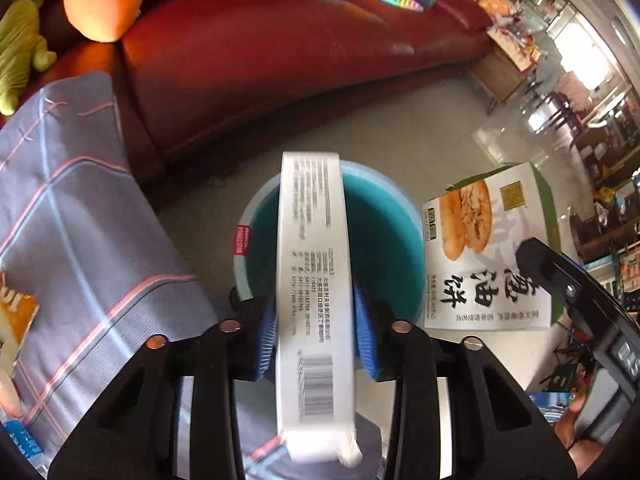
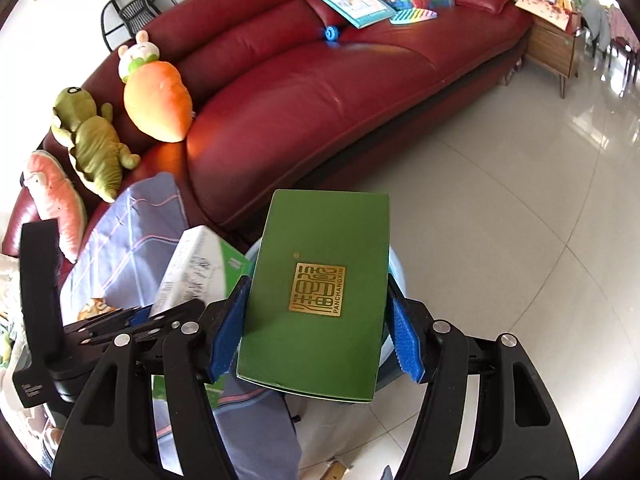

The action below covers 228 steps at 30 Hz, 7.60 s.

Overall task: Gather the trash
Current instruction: 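Carry the white box with the left tool while the right tool carries the green box to the bucket, then open the left tool over the teal bucket while the right tool releases the green box, then move both tools back to the table over the remaining trash, then grasp the white pill bottle with the left tool while the right tool grasps the water bottle, then carry the pill bottle with the left tool while the right tool carries the water bottle to the bucket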

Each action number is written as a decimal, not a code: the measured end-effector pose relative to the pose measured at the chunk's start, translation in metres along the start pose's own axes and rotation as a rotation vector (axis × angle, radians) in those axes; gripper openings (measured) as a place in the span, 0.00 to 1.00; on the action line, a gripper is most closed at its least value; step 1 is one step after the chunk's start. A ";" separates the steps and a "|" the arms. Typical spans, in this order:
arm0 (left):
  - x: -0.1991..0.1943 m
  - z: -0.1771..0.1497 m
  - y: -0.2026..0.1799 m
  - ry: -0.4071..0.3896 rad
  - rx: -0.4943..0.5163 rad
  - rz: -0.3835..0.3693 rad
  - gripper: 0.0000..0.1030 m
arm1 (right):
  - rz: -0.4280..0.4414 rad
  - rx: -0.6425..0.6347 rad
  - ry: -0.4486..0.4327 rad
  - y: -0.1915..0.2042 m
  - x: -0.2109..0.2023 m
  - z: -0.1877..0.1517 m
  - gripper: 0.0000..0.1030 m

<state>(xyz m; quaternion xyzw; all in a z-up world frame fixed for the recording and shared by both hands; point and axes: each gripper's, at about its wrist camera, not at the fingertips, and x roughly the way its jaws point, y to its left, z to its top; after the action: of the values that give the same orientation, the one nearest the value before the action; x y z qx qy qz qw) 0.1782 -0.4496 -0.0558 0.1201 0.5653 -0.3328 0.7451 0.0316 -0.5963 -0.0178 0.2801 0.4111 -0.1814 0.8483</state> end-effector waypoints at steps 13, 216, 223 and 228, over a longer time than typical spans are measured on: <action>0.009 -0.022 0.027 0.025 -0.051 0.012 0.46 | -0.003 -0.016 0.058 0.011 0.027 -0.005 0.60; -0.029 -0.047 0.018 -0.080 -0.055 0.010 0.52 | 0.007 0.025 0.178 -0.016 0.045 -0.025 0.75; -0.017 -0.031 0.002 -0.084 -0.021 -0.008 0.52 | -0.027 0.043 0.140 -0.025 0.030 -0.020 0.75; -0.002 -0.023 -0.007 -0.067 -0.021 -0.033 0.58 | -0.041 0.056 0.142 -0.030 0.029 -0.020 0.75</action>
<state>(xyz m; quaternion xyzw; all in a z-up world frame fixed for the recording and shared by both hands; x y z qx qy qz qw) 0.1561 -0.4412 -0.0597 0.0918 0.5455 -0.3429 0.7592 0.0208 -0.6097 -0.0604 0.3075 0.4708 -0.1900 0.8048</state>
